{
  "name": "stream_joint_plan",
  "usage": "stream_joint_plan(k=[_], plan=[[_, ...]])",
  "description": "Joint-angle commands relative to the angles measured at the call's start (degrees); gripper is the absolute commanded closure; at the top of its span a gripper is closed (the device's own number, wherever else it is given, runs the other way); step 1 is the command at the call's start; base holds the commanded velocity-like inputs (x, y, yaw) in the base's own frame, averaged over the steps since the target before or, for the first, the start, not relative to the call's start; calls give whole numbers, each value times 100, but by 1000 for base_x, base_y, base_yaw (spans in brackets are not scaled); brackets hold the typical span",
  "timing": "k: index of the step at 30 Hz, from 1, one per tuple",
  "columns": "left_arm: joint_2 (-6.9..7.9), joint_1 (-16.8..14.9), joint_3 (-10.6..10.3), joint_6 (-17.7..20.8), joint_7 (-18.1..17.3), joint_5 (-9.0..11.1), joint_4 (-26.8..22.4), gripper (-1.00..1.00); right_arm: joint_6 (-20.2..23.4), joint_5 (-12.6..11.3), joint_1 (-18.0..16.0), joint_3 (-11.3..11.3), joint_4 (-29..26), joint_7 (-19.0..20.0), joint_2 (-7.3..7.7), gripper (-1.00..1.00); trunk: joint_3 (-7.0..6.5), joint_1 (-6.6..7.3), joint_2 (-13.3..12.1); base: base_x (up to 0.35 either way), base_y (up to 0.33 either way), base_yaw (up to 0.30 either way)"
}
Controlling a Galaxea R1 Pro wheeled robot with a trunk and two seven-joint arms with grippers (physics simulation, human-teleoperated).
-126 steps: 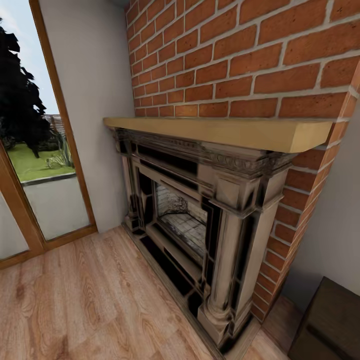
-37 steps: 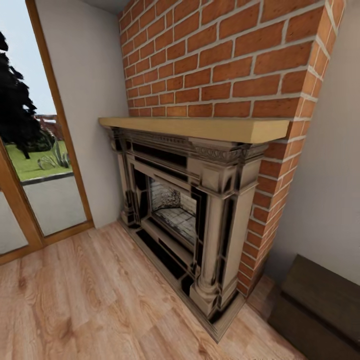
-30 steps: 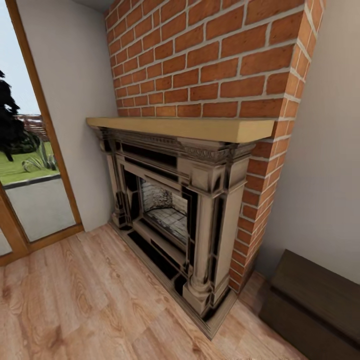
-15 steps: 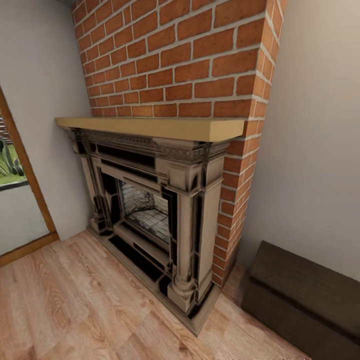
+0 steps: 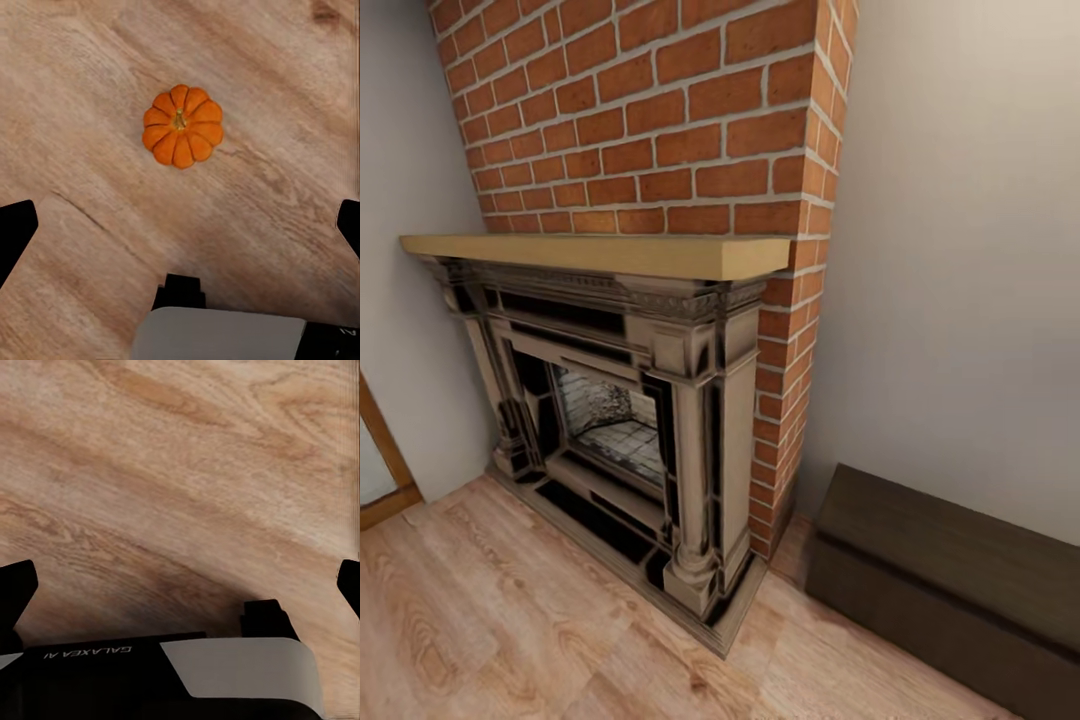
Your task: Place each of the two pumpkins and all three candles from the living room inside a cabinet in the living room (use any cabinet), then make sure every cabinet is closed, and position the cauldron so it is next to a table in the living room.
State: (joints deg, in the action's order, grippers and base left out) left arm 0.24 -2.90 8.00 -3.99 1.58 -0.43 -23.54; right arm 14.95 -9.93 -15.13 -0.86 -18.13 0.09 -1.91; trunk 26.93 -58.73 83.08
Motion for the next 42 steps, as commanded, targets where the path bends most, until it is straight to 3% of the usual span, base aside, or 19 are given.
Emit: stream_joint_plan(k=[1, 9, 14, 18, 24, 42], plan=[[-4, 0, 0, -83, 0, 0, 54, -100, 0, 0, 4, -1, 1, 0, 2, -100, 0, 0, 0, -8, 0, -266], [-97, 0, -29, -232, 3, -13, 169, -100, 19, -21, 13, -2, 10, -17, 6, -100, 1, 0, 0, -123, 0, -272], [-102, 0, -359, -261, 19, -12, 173, -100, 17, -51, 22, -2, 19, -21, 6, -100, 15, 0, 0, -114, 0, -273], [-103, 0, -462, -267, 25, -10, 174, -100, -112, -170, 34, -2, 24, -22, 12, -100, 34, 0, 0, -71, 0, -258], [-103, 0, -482, -274, 26, -9, 174, -100, -286, -246, 44, -2, 58, -34, 9, -100, 65, 0, 0, -12, 0, -253], [-100, 0, -490, -277, 26, -18, 174, -100, -274, -256, 45, -2, 72, -40, 15, -100, 161, 0, 0, 0, -2, -253]])
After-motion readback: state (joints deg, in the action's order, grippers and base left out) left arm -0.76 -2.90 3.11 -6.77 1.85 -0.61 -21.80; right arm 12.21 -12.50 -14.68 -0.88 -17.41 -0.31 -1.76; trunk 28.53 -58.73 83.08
